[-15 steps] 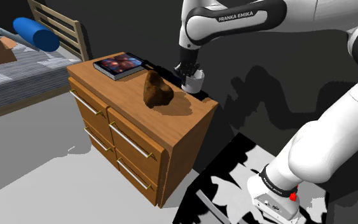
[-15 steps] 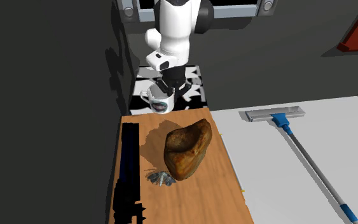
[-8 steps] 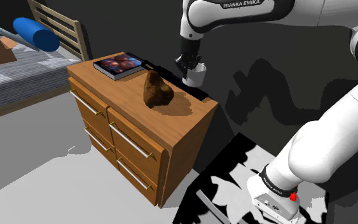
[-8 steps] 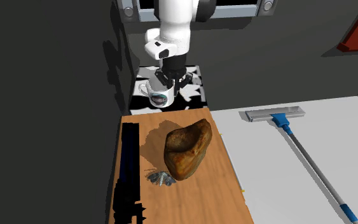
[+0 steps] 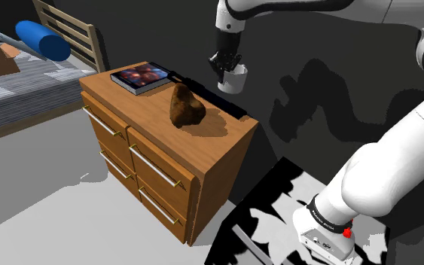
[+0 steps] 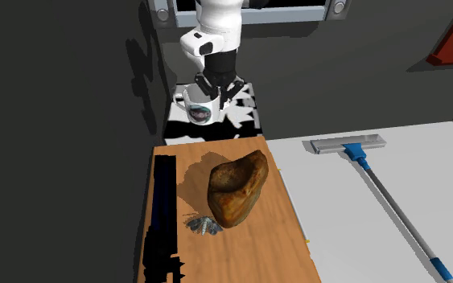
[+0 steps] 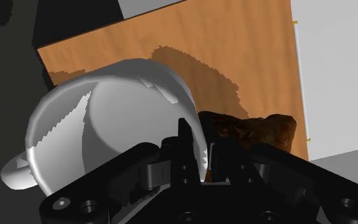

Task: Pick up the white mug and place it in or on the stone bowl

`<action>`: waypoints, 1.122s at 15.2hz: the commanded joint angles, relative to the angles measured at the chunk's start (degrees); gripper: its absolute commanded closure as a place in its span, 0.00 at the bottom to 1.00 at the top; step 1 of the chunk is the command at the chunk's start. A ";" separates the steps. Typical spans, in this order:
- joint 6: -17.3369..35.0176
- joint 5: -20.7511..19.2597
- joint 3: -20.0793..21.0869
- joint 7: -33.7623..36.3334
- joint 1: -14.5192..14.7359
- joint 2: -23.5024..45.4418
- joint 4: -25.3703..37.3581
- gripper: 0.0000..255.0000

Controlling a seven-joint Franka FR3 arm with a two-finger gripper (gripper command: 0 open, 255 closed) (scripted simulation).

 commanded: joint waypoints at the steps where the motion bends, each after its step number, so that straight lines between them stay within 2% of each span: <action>1: -1.35 -0.13 0.29 0.51 0.24 2.38 3.69 1.00; 8: -7.94 -1.72 1.92 4.14 2.63 19.87 27.54 1.00; 11: -13.21 -2.74 2.22 5.29 4.25 29.60 42.45 1.00; 12: -16.19 -3.20 2.22 5.59 5.08 34.36 50.17 1.00; 17: -10.90 -2.96 2.21 5.79 4.69 32.16 42.68 1.00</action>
